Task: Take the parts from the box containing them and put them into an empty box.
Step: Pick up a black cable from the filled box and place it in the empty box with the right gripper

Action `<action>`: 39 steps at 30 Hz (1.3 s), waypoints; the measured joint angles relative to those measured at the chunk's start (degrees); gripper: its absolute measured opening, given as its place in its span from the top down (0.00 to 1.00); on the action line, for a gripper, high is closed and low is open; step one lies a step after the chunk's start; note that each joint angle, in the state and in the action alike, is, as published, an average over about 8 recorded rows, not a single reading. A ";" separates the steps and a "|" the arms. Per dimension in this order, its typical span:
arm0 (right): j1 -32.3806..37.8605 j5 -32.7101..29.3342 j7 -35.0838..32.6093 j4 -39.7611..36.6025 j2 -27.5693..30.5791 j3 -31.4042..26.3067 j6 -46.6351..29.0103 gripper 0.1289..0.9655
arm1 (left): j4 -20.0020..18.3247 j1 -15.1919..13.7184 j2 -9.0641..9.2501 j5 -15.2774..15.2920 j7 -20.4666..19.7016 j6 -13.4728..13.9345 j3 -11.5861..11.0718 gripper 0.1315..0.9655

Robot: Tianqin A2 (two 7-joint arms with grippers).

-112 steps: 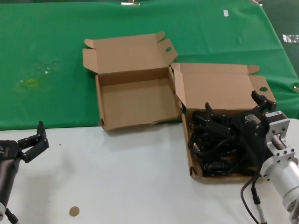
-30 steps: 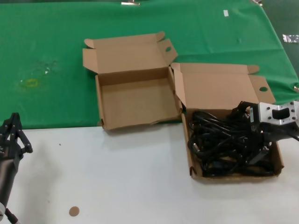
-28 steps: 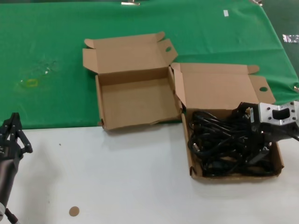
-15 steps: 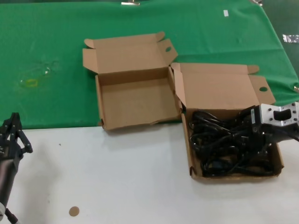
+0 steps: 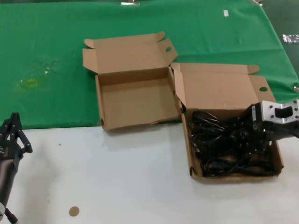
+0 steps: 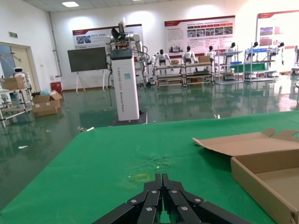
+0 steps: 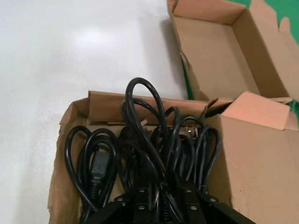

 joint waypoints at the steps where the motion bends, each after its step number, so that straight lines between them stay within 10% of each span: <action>1: 0.09 -0.01 0.16 0.18 0.06 0.13 -0.14 0.83 | 0.00 0.00 0.00 0.00 0.00 0.00 0.00 0.98; 19: 6.33 -1.62 4.42 2.34 -2.79 1.47 -1.38 0.90 | 0.00 0.00 0.00 0.00 0.00 0.00 0.00 0.98; 39: 13.72 -9.97 9.38 -3.54 -20.75 -3.54 5.27 0.90 | 0.00 0.00 0.00 0.00 0.00 0.00 0.00 0.98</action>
